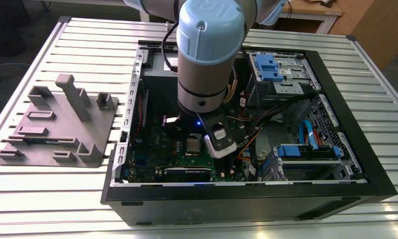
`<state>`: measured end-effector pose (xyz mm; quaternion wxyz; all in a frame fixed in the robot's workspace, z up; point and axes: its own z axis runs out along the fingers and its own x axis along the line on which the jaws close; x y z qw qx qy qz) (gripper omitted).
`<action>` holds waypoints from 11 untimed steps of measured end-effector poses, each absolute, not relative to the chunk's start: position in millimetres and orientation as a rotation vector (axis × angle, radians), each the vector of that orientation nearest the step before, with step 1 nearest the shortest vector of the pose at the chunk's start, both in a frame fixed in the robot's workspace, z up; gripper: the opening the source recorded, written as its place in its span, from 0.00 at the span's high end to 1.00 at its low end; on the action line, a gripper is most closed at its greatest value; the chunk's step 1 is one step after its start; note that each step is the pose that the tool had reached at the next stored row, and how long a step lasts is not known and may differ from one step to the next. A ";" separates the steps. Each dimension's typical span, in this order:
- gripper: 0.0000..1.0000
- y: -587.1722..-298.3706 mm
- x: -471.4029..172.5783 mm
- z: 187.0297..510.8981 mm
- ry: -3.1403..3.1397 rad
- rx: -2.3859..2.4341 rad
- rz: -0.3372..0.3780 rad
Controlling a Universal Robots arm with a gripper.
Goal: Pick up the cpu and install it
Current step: 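Place the cpu into insertion slot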
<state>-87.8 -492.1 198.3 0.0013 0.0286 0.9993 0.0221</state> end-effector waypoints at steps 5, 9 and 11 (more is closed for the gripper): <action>0.53 -492.1 -88.4 195.7 3.131 0.078 0.073; 0.53 -492.1 -90.2 194.9 3.129 0.075 0.074; 0.53 -492.2 -90.9 194.1 3.127 0.075 0.076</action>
